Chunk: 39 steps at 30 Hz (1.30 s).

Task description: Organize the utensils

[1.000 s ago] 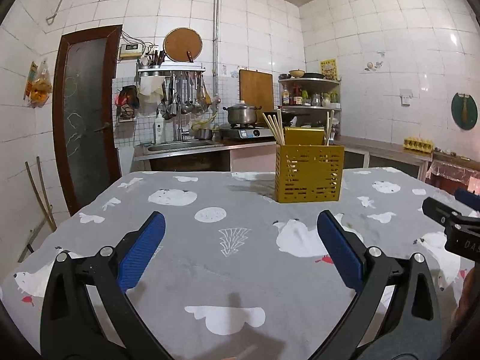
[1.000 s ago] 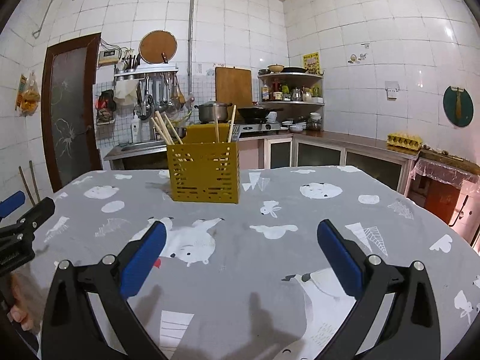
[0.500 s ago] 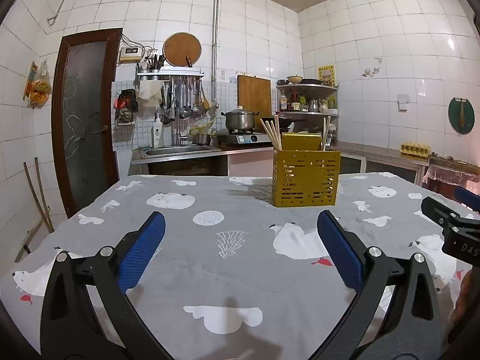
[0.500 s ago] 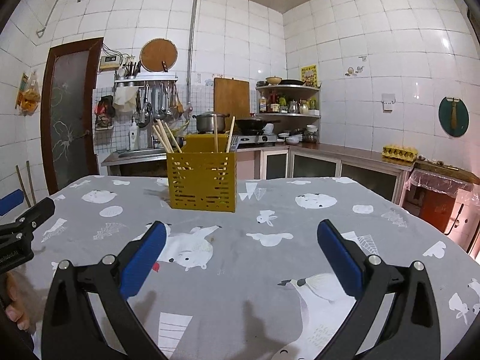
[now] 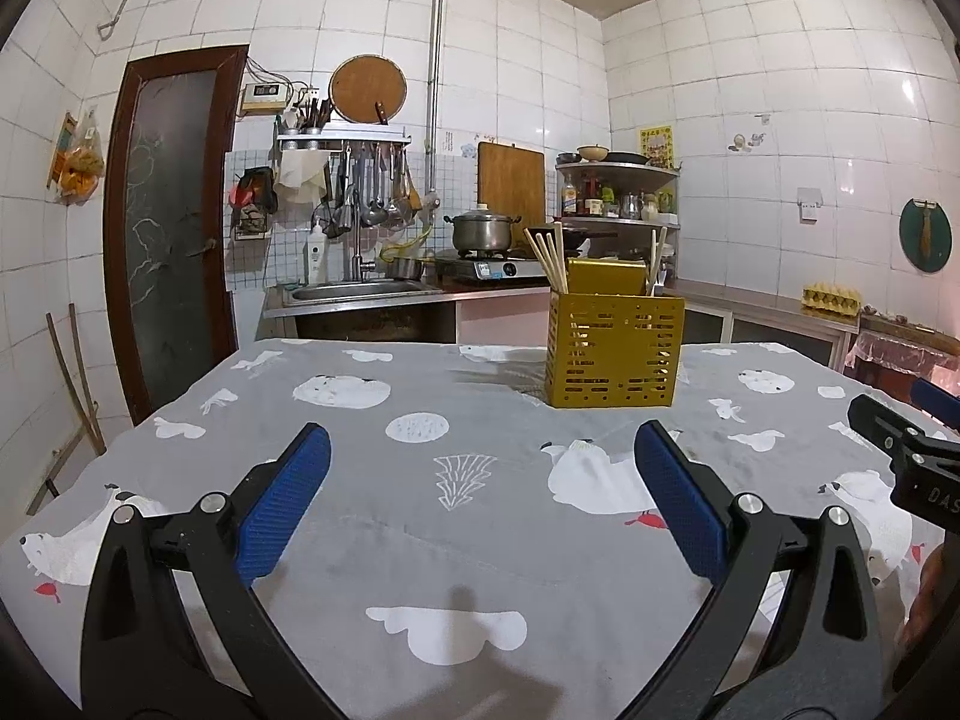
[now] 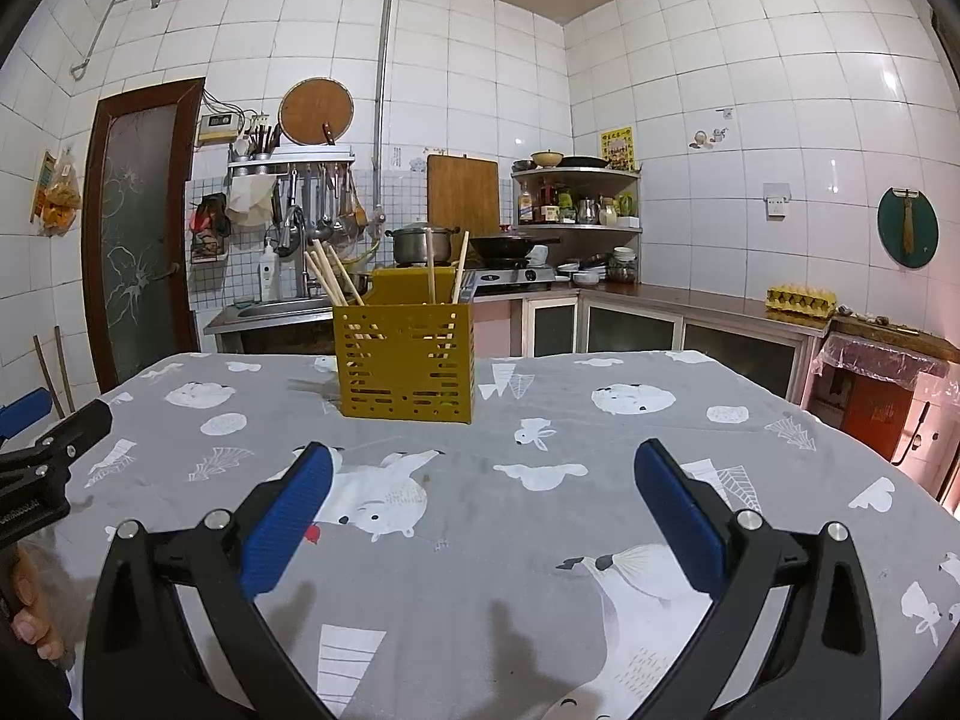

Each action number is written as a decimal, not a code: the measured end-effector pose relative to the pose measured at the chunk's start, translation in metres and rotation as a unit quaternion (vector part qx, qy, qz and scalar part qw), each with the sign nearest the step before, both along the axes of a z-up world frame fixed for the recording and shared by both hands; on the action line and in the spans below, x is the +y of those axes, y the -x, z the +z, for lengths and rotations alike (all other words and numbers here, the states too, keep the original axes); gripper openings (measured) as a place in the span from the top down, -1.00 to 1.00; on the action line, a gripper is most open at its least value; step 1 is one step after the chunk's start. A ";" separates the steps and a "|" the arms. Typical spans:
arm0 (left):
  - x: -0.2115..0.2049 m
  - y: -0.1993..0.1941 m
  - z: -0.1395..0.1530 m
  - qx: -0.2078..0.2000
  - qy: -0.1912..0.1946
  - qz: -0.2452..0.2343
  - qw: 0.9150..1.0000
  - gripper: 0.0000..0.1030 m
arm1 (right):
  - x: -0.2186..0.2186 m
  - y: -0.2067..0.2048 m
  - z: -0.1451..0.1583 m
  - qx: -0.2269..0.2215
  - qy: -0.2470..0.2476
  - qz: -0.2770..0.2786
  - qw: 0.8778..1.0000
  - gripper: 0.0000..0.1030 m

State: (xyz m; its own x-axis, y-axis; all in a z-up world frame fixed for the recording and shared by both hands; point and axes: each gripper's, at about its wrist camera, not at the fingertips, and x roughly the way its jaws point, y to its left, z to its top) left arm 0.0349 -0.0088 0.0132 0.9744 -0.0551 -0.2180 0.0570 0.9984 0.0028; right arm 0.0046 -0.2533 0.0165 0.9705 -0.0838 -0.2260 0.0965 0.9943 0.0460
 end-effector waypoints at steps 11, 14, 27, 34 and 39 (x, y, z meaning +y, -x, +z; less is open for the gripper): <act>-0.002 0.002 0.001 -0.006 -0.004 0.001 1.000 -0.90 | 0.000 0.000 0.000 0.000 0.003 0.000 1.000 -0.91; -0.003 0.002 0.001 -0.006 -0.004 0.002 1.000 -0.90 | 0.000 -0.001 0.000 0.000 0.004 0.000 1.000 -0.91; -0.002 0.002 0.001 -0.007 -0.004 0.002 1.000 -0.90 | 0.001 -0.001 0.000 -0.001 0.000 -0.001 1.000 -0.91; -0.002 0.003 0.001 -0.008 -0.005 0.002 1.000 -0.90 | 0.001 -0.001 0.000 -0.001 0.000 -0.001 1.000 -0.91; -0.002 0.003 0.000 -0.008 -0.005 0.002 1.000 -0.90 | 0.001 -0.001 0.000 -0.001 -0.001 -0.001 1.000 -0.91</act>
